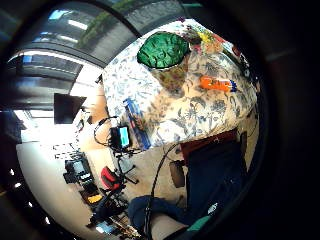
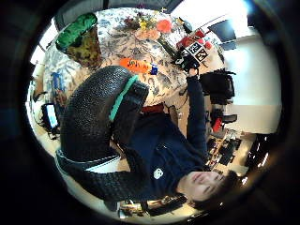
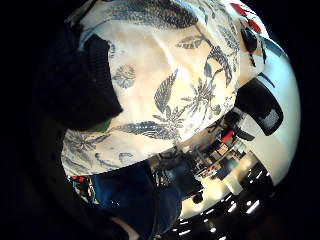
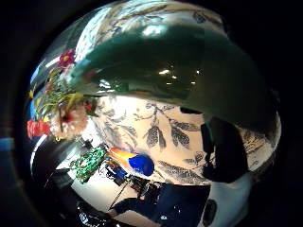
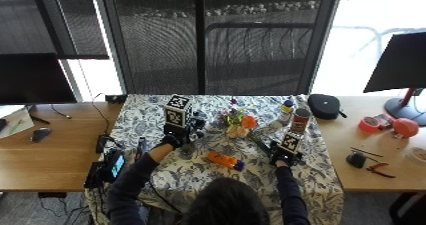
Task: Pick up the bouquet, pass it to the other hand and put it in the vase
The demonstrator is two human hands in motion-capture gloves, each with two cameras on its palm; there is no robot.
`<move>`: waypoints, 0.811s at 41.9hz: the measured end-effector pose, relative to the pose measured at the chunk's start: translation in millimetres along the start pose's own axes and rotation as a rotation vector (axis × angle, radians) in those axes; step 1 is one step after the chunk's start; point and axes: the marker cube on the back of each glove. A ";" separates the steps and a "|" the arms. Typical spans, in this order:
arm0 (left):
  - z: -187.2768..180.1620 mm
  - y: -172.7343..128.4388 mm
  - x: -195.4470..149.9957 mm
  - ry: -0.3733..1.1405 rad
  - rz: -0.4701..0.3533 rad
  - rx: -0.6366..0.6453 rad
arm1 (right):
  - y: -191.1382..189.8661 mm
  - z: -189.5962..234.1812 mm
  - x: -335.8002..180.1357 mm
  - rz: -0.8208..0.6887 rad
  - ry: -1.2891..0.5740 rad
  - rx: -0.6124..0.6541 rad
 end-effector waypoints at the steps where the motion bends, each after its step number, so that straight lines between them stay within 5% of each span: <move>1: 0.0 0.4 -0.5 0.000 -0.001 -0.002 | 0.5 1.9 -0.5 0.007 0.011 -0.005; 16: 0.3 -0.1 1.4 -0.004 0.004 -0.019 | 5.3 -4.7 -1.1 0.171 0.004 0.045; 21: 2.1 -3.4 1.6 0.000 0.003 -0.014 | 0.4 -18.9 0.8 0.144 -0.027 0.233; 29: 8.7 -10.7 4.3 0.013 0.000 -0.038 | 1.7 -35.9 -0.1 0.103 -0.202 0.296; 34: 7.0 -13.4 13.8 0.045 0.030 -0.043 | 2.1 -51.4 -6.7 0.007 -0.498 0.249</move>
